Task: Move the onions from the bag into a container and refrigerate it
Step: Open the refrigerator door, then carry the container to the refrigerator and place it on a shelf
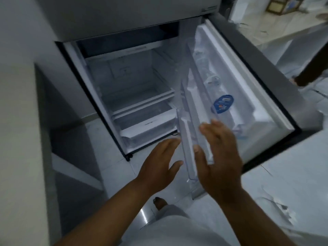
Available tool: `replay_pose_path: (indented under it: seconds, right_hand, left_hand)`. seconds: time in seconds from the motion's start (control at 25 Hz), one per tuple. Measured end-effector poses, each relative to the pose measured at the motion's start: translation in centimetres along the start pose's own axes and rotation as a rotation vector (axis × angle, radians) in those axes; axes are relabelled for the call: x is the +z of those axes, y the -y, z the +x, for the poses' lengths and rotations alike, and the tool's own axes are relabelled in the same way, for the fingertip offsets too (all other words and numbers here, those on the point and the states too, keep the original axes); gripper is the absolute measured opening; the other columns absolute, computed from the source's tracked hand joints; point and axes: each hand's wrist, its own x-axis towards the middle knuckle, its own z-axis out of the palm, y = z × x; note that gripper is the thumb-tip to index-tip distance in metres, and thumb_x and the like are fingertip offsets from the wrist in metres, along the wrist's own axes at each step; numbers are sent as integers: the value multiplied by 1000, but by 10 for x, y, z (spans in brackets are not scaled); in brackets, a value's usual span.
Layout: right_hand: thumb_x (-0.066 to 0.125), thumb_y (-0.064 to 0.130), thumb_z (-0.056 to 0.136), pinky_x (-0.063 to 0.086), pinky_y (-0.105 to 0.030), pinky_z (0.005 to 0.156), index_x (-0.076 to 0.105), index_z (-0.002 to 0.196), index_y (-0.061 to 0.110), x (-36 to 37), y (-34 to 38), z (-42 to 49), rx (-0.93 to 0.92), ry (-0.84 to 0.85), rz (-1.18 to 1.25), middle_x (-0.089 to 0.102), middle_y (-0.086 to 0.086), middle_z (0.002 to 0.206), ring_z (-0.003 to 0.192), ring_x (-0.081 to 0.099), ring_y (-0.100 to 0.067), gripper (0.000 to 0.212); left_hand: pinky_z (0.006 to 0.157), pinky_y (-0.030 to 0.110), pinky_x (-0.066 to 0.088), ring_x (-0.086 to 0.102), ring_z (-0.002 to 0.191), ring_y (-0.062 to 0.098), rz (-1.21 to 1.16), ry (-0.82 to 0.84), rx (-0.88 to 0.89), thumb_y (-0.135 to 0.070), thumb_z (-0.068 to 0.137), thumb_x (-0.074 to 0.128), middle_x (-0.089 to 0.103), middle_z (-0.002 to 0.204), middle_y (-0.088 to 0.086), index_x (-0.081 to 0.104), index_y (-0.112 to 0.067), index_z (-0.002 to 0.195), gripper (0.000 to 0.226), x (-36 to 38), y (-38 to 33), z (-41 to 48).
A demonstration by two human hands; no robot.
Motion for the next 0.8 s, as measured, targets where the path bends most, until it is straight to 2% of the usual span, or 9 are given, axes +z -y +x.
replay_pose_path:
  seconds: [0.12, 0.24, 0.32, 0.4, 0.48, 0.6, 0.68, 0.8]
  right_hand:
    - [54, 24, 93, 35, -31, 112, 54, 131, 9, 61, 45, -14, 9, 388, 282, 58, -8, 133, 131, 44, -17, 41]
    - [58, 24, 93, 36, -24, 110, 53, 134, 13, 120, 96, -30, -56, 740, 460, 57, -3, 134, 127, 46, -11, 43]
    - [59, 24, 94, 34, -19, 107, 54, 134, 15, 155, 133, -39, -124, 935, 566, 57, -1, 134, 125, 49, -11, 42]
    - [59, 26, 94, 41, -24, 103, 54, 133, 18, 189, 178, -49, -176, 1122, 653, 57, 0, 132, 120, 54, -14, 41]
    - [60, 27, 93, 47, -30, 99, 55, 132, 18, 222, 224, -58, -217, 1249, 697, 58, 0, 130, 115, 56, -15, 40]
    - [62, 27, 92, 45, -23, 92, 55, 133, 16, 270, 292, -70, -238, 1427, 729, 58, -3, 131, 110, 58, -15, 43]
    - [61, 30, 92, 38, -20, 92, 53, 134, 14, 302, 332, -75, -274, 1503, 672, 59, -5, 133, 115, 58, -17, 46]
    - [57, 37, 93, 34, -23, 96, 48, 138, 12, 346, 381, -83, -370, 1635, 562, 55, -6, 140, 124, 53, -21, 52]
  left_hand:
    - [105, 23, 41, 51, 122, 5, -33, -161, -353, -38, 91, 59, 55, 135, -4, 48, -20, 137, 50, -28, 41, -81]
    - [91, 4, 40, 53, 104, -11, -44, -398, -701, -32, 89, 64, 58, 119, -12, 53, -21, 132, 46, -57, 61, -168]
    - [85, 0, 38, 57, 100, -5, -28, -592, -905, -25, 87, 66, 63, 115, -7, 57, -17, 129, 43, -74, 64, -222]
    - [84, 12, 44, 62, 97, 7, 5, -816, -1089, -22, 87, 67, 67, 110, -4, 60, -17, 124, 38, -88, 59, -275]
    - [81, 22, 49, 64, 95, 12, 12, -1021, -1246, -18, 86, 68, 68, 107, -1, 61, -17, 121, 35, -97, 55, -314]
    - [76, 17, 47, 62, 92, 14, 45, -1275, -1452, -16, 86, 68, 66, 110, 1, 61, -16, 120, 35, -107, 58, -356]
    - [74, 12, 41, 60, 92, 14, 56, -1431, -1611, -19, 87, 67, 61, 114, 1, 58, -15, 123, 38, -113, 64, -372]
    - [79, 22, 42, 60, 93, 16, 0, -1704, -1797, -25, 87, 66, 58, 120, 2, 56, -15, 125, 41, -119, 73, -381]
